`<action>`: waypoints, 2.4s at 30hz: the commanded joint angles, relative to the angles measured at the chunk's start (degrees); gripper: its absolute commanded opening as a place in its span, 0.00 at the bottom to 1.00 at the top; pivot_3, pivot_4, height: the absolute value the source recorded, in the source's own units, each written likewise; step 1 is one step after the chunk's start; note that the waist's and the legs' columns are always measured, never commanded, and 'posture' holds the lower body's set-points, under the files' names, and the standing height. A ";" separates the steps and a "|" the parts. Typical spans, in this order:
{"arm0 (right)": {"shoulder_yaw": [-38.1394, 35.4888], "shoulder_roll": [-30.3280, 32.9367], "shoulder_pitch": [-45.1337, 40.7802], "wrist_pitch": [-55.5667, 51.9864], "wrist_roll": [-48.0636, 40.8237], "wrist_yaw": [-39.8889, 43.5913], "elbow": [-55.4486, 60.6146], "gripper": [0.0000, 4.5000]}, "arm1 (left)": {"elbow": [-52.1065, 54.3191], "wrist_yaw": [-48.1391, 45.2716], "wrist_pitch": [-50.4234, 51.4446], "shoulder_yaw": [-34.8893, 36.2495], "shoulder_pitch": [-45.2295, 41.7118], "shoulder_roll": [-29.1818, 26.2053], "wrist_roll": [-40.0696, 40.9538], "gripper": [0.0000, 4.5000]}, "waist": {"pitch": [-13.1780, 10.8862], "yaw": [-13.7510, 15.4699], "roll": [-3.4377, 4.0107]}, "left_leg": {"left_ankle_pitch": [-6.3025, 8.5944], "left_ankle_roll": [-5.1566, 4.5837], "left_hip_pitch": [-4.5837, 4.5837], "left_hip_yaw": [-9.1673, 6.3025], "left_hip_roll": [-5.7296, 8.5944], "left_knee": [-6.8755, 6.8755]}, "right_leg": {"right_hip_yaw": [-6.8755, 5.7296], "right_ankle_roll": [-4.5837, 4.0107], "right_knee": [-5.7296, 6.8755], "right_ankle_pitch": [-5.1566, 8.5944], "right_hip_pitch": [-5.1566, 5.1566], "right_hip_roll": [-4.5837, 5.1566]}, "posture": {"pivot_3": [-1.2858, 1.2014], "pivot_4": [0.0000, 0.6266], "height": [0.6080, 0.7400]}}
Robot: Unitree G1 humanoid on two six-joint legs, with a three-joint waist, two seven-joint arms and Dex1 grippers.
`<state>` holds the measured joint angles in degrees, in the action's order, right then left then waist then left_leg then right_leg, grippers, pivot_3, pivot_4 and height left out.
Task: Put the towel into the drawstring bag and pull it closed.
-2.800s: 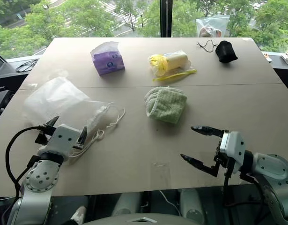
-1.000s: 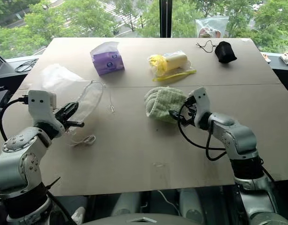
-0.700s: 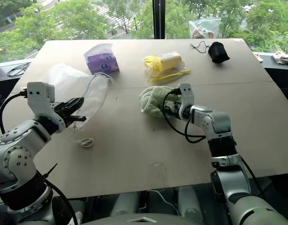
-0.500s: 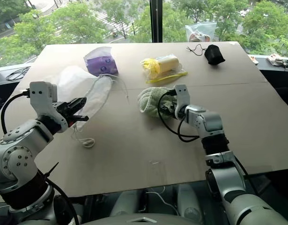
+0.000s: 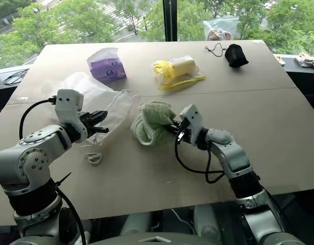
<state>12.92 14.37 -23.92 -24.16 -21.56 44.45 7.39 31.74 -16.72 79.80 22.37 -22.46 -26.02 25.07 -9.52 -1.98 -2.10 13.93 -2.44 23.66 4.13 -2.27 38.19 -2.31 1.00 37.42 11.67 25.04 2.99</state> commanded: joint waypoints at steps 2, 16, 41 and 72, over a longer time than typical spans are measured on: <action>2.04 -2.90 -0.96 4.84 -0.48 2.34 2.28 0.01 | 0.47 -3.73 0.98 -1.65 -1.38 -1.73 4.03 0.00 | 0.00 0.12 0.00 | 0.00 0.01 0.07 0.00 0.01 0.00 | -0.02 0.00 0.02 0.00 0.07 0.00 | 0.52 0.24 1.00; 6.89 0.98 -3.25 17.03 13.06 6.08 -13.66 0.01 | -3.15 -6.86 -2.97 -1.89 -1.92 -7.52 7.15 0.00 | -0.03 1.00 0.03 | -0.14 0.21 0.16 0.02 0.03 0.08 | -0.02 -0.01 -0.05 0.00 0.08 -0.06 | 0.52 0.24 1.00; -10.93 18.13 3.31 -30.14 -3.76 -0.65 16.19 0.99 | -6.14 -5.74 -10.41 -3.74 1.41 -10.17 5.60 0.00 | -0.09 1.82 0.07 | 0.01 -0.06 0.22 0.03 0.02 0.10 | -0.11 0.00 -0.30 0.01 0.03 -0.08 | 0.52 0.24 1.00; 9.89 0.69 2.64 8.13 10.15 2.33 -10.41 0.04 | -6.49 -4.87 -10.42 -6.23 0.54 -8.92 6.54 0.00 | 0.89 -0.48 -0.23 | 0.15 0.44 -2.82 -0.15 -0.22 -1.19 | -0.21 -0.12 -0.46 0.25 -1.36 -0.06 | 0.52 0.24 1.00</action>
<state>23.90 16.21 -21.85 -17.75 -8.87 45.19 -3.25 24.18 -21.55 69.94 15.61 -20.79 -34.86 31.15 -8.63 -2.47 -2.34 14.06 -1.97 20.95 4.02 -2.47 36.99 -2.49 0.79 36.96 11.87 23.73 2.95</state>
